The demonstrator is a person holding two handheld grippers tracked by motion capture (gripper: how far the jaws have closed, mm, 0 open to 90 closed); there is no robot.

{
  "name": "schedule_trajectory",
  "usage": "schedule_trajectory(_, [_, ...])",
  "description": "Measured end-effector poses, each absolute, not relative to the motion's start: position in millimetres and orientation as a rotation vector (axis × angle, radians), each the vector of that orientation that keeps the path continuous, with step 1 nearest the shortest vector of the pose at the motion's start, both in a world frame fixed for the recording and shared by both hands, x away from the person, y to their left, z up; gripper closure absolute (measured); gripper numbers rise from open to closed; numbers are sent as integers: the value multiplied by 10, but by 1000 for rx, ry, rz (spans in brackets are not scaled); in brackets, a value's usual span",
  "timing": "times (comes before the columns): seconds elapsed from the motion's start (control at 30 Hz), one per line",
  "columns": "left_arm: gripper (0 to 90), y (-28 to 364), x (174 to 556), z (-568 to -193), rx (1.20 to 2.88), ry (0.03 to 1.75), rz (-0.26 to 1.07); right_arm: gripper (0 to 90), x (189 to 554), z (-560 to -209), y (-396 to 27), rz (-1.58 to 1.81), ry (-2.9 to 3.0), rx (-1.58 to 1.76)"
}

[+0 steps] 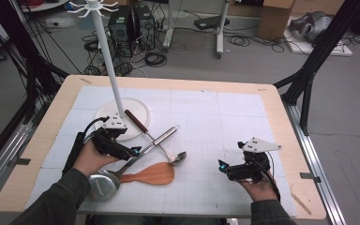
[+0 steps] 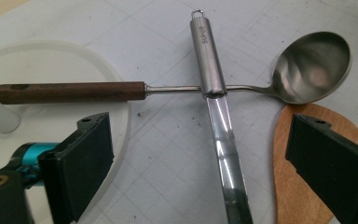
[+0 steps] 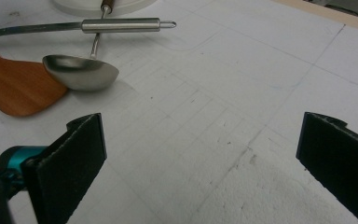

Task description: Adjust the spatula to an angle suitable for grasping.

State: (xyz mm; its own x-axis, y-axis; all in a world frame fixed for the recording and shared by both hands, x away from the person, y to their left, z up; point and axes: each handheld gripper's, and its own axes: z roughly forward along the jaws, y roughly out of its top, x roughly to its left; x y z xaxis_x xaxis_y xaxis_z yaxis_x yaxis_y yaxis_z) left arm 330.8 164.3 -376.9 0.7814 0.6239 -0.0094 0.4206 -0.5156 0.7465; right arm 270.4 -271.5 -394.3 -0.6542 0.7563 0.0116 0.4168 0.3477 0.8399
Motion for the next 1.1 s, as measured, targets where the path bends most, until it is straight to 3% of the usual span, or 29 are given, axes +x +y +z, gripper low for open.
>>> schedule_trajectory(0.13, [133,1602,3338,-3825,2230,773,322,5,2713,-3949,-2710,1221,2237,1020])
schedule_trajectory(0.33, [258,1551,3371,-3902,2278,770,285,5,2715,-3951,-2719,1220,2238,1023])
schedule_trajectory(1.1, [527,1360,3430,-4128,2411,755,171,5,2723,-3956,-2694,1216,2244,1019])
